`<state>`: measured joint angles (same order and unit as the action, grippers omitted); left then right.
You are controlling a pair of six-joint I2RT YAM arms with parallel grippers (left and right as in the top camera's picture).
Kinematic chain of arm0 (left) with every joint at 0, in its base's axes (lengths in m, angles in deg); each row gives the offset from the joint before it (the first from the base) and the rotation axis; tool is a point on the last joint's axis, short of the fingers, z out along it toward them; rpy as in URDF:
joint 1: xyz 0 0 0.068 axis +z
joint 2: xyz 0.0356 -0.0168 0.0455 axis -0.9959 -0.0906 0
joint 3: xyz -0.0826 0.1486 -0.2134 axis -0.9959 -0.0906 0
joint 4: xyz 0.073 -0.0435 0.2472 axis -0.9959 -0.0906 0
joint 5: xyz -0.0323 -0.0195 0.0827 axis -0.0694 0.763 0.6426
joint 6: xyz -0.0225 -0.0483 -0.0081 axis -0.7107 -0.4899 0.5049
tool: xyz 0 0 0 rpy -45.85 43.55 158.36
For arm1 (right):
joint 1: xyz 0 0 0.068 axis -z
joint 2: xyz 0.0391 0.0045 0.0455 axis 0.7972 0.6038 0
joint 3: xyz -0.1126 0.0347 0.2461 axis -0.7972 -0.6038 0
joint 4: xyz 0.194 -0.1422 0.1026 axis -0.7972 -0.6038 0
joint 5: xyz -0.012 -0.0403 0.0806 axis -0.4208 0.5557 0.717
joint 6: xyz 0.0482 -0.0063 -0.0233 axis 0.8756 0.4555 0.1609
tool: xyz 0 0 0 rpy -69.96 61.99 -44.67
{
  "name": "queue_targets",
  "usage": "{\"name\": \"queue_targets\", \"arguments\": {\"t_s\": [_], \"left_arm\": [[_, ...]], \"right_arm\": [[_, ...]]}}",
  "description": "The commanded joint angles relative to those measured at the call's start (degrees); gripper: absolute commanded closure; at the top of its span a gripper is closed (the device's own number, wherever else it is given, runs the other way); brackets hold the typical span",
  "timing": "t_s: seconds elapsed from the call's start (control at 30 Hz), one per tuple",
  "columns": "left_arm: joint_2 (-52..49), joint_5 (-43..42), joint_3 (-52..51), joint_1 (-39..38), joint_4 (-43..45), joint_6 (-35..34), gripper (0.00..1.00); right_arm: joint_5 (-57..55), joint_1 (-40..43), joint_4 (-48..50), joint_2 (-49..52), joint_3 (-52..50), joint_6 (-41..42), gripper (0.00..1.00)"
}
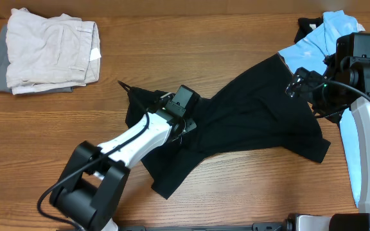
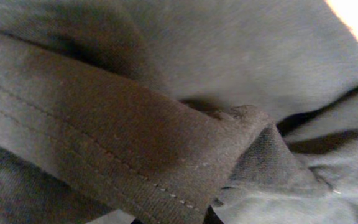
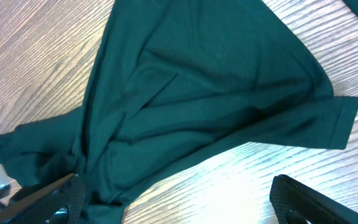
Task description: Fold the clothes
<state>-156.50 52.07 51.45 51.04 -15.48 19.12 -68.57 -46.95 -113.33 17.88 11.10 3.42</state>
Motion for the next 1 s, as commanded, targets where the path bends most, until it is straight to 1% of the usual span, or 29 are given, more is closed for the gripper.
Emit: {"name": "queue_targets", "arguments": {"t_s": [0.0, 0.2, 0.27, 0.33, 0.37, 0.5, 0.7, 0.8, 0.97], "left_arm": [[4.3, 1.2, 1.3, 0.1, -0.1, 1.1, 0.96], [7.8, 1.1, 1.3, 0.1, -1.2, 1.1, 0.96], [8.8, 0.7, 1.3, 0.1, -1.6, 1.1, 0.91], [9.5, 0.7, 1.3, 0.1, -2.0, 1.1, 0.83], [9.6, 0.7, 1.3, 0.1, -2.1, 1.2, 0.8], [9.6, 0.5, 1.3, 0.1, -2.5, 1.9, 0.77], [9.6, 0.9, 1.3, 0.1, -2.5, 2.2, 0.78], [9.0, 0.2, 1.3, 0.1, -2.8, 2.2, 0.72], [5.8, -2.8, 1.1, 0.1, -4.5, 1.4, 0.68]], "right_arm": [[-0.5, -0.2, 0.3, -0.6, -0.2, -0.6, 0.0], [-0.5, -0.2, 0.3, -0.6, -0.2, -0.6, 0.0], [-0.5, -0.2, 0.3, -0.6, -0.2, -0.6, 0.0], [-0.5, -0.2, 0.4, -0.6, -0.2, -0.6, 0.0], [-0.5, -0.2, 0.4, -0.6, -0.2, -0.6, 0.0], [-0.5, -0.2, 0.4, -0.6, -0.2, -0.6, 0.0], [-0.5, -0.2, 0.2, -0.6, -0.2, -0.6, 0.0], [-0.5, -0.2, 0.2, -0.6, -0.2, -0.6, 0.0], [-0.5, -0.2, 0.2, -0.6, -0.2, -0.6, 0.0]]}}
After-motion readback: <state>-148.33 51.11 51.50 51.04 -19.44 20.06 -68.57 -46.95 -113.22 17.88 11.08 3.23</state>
